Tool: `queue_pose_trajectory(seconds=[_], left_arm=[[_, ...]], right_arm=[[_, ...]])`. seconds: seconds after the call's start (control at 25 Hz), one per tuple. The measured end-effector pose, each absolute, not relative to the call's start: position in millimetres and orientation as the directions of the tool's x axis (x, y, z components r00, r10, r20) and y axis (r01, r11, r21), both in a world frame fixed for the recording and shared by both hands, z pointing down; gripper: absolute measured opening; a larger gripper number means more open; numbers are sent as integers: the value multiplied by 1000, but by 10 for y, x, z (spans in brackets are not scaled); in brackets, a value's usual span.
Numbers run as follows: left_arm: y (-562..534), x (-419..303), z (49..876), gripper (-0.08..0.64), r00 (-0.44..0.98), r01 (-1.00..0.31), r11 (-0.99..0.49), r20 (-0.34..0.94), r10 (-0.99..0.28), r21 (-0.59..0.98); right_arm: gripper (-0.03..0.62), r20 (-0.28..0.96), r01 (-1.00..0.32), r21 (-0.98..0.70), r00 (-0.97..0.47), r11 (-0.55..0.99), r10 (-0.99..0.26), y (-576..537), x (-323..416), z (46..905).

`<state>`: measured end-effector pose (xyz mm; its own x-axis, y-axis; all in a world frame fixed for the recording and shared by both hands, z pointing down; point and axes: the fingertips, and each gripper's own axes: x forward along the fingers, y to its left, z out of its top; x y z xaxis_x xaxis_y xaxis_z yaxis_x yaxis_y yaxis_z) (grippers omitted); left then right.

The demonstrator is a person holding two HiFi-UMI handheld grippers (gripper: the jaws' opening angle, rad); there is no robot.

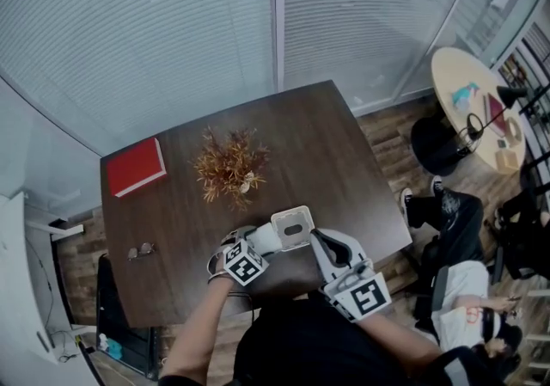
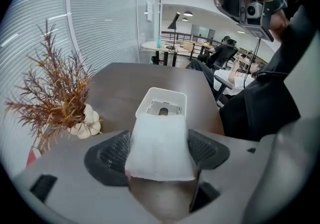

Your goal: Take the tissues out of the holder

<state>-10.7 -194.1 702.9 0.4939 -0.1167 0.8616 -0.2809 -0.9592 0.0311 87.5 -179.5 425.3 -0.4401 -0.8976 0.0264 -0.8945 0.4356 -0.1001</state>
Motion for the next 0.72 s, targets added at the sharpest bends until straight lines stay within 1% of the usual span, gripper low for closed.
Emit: queue_pose_trajectory(seconds=[0.04,0.08,0.16,0.24,0.36,0.48,0.72], left_arm=[[-1933,-161,7021,358,498,-294,-955,858,-128,28],[-1933,-214,7014,326,503,-314,-949,852,-142,27],[-1935,-314,7014,311,509,-359,-933,845,-164,35],[-1921,-401,7023,311,509,-383,-923,844,-167,48],[-1864,-523,7071,311,500,-381,-923,851,-159,51],[-1799,-649,7153,311,488,-381,-923,859,-155,50],[-1686,-815,7254,311,500,-430,-898,851,-158,86]], right_arm=[[9,26,-890,-101,-448,444,-893,-1788,821,4258],[9,25,-886,-102,-457,452,-889,-1780,770,4264],[9,21,-878,-104,-472,468,-881,-1761,671,4275],[9,19,-869,-104,-488,484,-873,-1740,571,4285],[9,17,-863,-97,-499,495,-867,-1707,472,4291],[9,24,-869,-97,-490,486,-872,-1680,451,4304],[9,36,-874,-81,-483,480,-875,-1609,384,4317]])
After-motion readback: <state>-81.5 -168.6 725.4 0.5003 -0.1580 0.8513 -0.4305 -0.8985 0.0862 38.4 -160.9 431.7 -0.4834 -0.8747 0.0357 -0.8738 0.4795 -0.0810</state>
